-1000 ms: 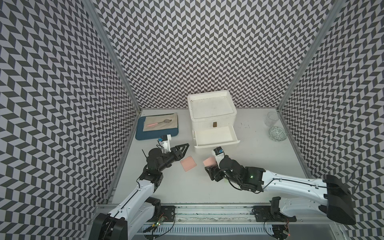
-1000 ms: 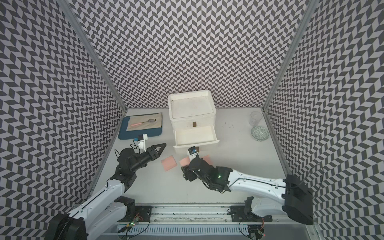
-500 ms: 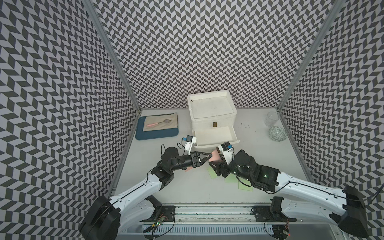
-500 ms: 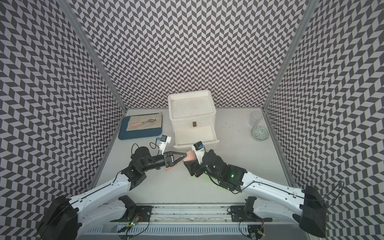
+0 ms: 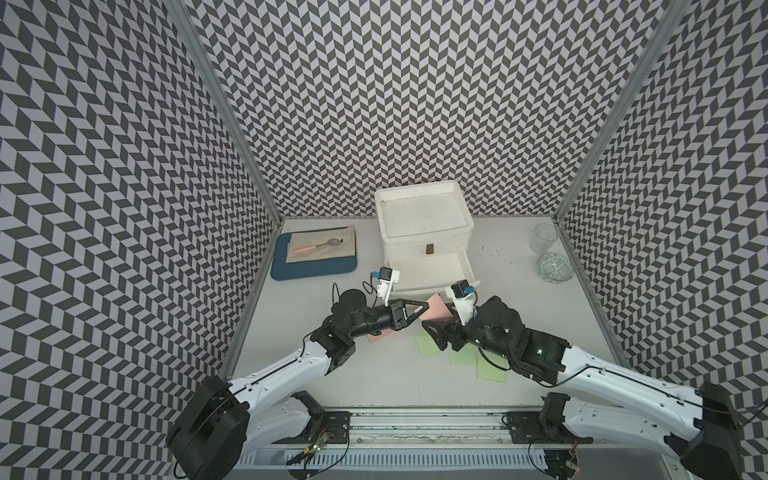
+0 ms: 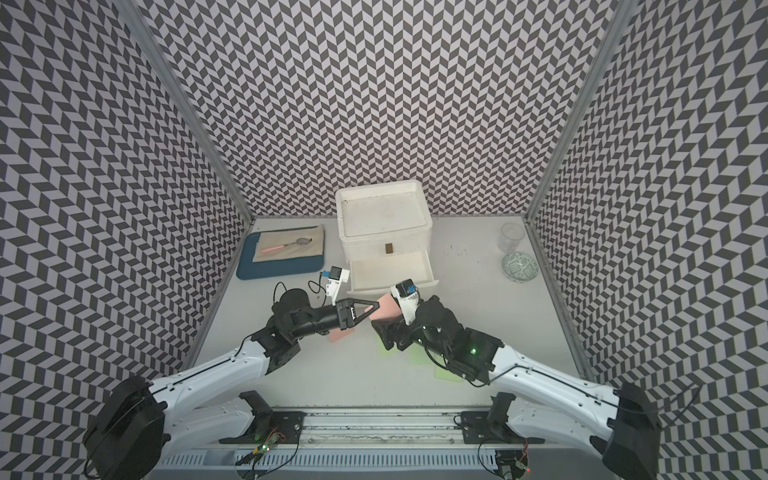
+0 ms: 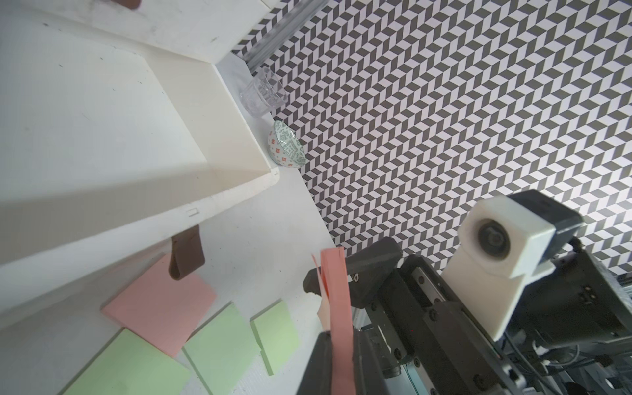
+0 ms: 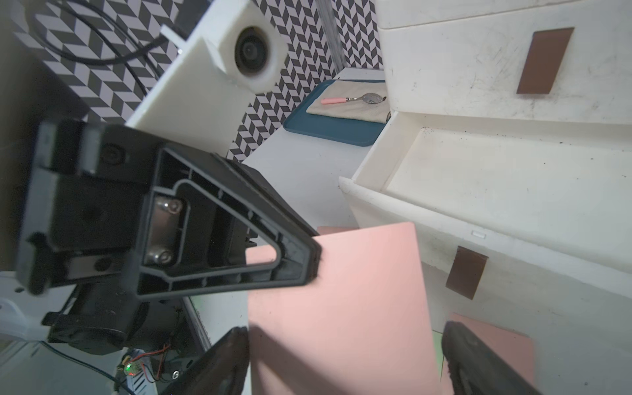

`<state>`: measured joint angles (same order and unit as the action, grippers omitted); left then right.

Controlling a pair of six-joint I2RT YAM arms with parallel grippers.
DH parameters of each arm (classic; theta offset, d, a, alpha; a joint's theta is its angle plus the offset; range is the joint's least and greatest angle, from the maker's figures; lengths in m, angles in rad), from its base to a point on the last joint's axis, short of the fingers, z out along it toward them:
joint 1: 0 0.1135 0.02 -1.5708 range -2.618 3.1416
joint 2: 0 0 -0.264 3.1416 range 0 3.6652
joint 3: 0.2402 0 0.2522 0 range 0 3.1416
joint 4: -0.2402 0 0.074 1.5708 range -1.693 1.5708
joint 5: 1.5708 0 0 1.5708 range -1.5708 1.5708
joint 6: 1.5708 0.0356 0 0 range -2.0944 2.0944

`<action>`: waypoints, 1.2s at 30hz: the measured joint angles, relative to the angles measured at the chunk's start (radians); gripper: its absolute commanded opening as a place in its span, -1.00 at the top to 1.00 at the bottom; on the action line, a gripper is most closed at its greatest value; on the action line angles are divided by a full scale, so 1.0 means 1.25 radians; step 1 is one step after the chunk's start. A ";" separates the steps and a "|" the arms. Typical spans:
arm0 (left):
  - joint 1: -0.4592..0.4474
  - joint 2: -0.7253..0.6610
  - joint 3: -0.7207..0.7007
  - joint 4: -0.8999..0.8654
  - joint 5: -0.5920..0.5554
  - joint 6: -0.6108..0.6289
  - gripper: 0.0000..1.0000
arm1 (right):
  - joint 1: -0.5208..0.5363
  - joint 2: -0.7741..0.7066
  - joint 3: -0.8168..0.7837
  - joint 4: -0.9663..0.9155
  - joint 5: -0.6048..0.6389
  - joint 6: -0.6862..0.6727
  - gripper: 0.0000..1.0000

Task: Please put the sticky notes in the drawer by color
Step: Place the sticky notes in the drawer.

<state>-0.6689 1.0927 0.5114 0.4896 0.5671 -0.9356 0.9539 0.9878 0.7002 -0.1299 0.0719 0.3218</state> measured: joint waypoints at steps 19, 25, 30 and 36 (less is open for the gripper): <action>0.119 0.042 0.113 0.067 0.112 -0.053 1.00 | -0.339 0.085 0.039 0.176 -0.776 0.219 -0.51; 0.122 0.047 0.116 0.082 0.132 -0.068 1.00 | -0.353 0.090 0.042 0.198 -0.862 0.237 -0.47; 0.122 0.047 0.116 0.092 0.143 -0.083 1.00 | -0.403 0.089 0.043 0.207 -0.874 0.248 -0.45; 0.122 0.039 0.116 0.099 0.153 -0.092 1.00 | -0.421 0.128 0.071 0.224 -0.906 0.255 -0.37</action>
<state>-0.5167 1.1419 0.6567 0.6132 0.7582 -1.0500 0.4278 1.1484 0.7895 0.1497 -1.0607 0.6403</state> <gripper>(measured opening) 0.119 0.700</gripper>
